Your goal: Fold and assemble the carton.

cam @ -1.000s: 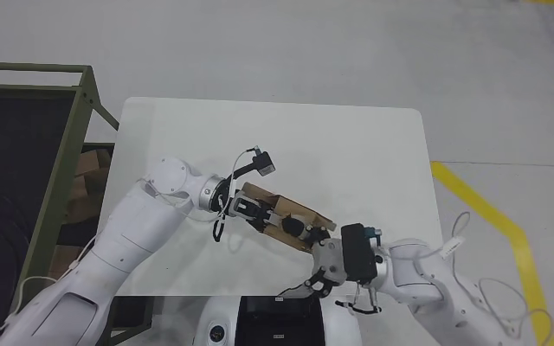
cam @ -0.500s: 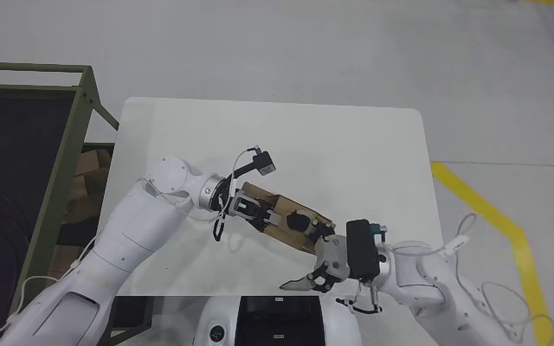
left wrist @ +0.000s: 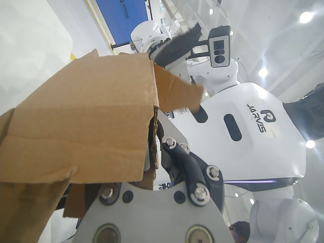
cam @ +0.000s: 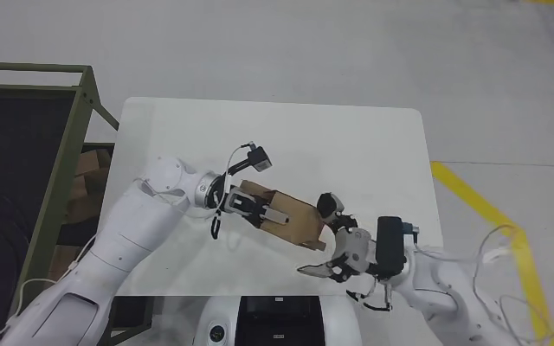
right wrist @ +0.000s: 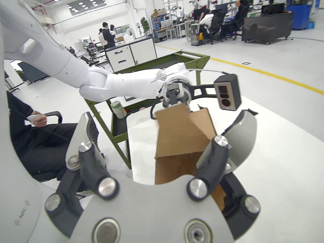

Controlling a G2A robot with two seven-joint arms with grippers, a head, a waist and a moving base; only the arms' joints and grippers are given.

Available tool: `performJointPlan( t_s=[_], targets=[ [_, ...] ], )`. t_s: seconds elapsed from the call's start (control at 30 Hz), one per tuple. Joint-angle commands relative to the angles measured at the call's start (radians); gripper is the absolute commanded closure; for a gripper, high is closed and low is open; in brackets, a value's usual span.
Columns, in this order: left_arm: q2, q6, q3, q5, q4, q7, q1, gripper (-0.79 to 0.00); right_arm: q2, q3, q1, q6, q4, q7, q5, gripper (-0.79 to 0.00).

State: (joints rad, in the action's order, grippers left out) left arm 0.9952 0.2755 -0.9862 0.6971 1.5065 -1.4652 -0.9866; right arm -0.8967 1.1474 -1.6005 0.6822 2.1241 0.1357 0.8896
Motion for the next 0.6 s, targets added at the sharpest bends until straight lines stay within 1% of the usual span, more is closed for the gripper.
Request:
performJointPlan(
  t_s=[0.0,0.1,0.2,0.27,0.33,0.37,0.43,0.57],
  targets=[
    [-0.001,-0.001,-0.009,0.012,0.001,-0.007,-0.002,0.000,0.003,0.035,-0.044,0.002,0.009,0.055,0.044,-0.785],
    [-0.001,-0.005,-0.020,0.026,-0.002,-0.014,-0.005,0.000,0.008,0.078,-0.090,0.019,0.024,0.110,0.125,-0.785],
    [-0.001,-0.018,-0.029,0.058,-0.007,-0.034,-0.007,0.000,0.012,0.112,-0.130,0.012,0.039,0.130,0.205,-0.785],
    [-0.002,-0.024,-0.034,0.069,-0.013,-0.046,-0.006,0.000,0.013,0.131,-0.154,-0.005,0.052,0.126,0.255,-0.785],
    [-0.001,-0.034,-0.038,0.088,-0.019,-0.063,-0.005,0.000,0.015,0.139,-0.180,-0.037,0.073,0.096,0.313,-0.785],
    [-0.001,-0.036,-0.041,0.095,-0.022,-0.068,-0.005,0.000,0.016,0.137,-0.192,-0.032,0.084,0.069,0.332,-0.785],
    [-0.001,-0.042,-0.044,0.104,-0.026,-0.071,-0.004,0.000,0.017,0.140,-0.202,-0.025,0.094,0.040,0.329,-0.785],
    [-0.003,-0.040,-0.052,0.111,-0.028,-0.071,-0.006,0.000,0.017,0.142,-0.203,-0.028,0.094,0.037,0.325,-0.785]
  ],
)
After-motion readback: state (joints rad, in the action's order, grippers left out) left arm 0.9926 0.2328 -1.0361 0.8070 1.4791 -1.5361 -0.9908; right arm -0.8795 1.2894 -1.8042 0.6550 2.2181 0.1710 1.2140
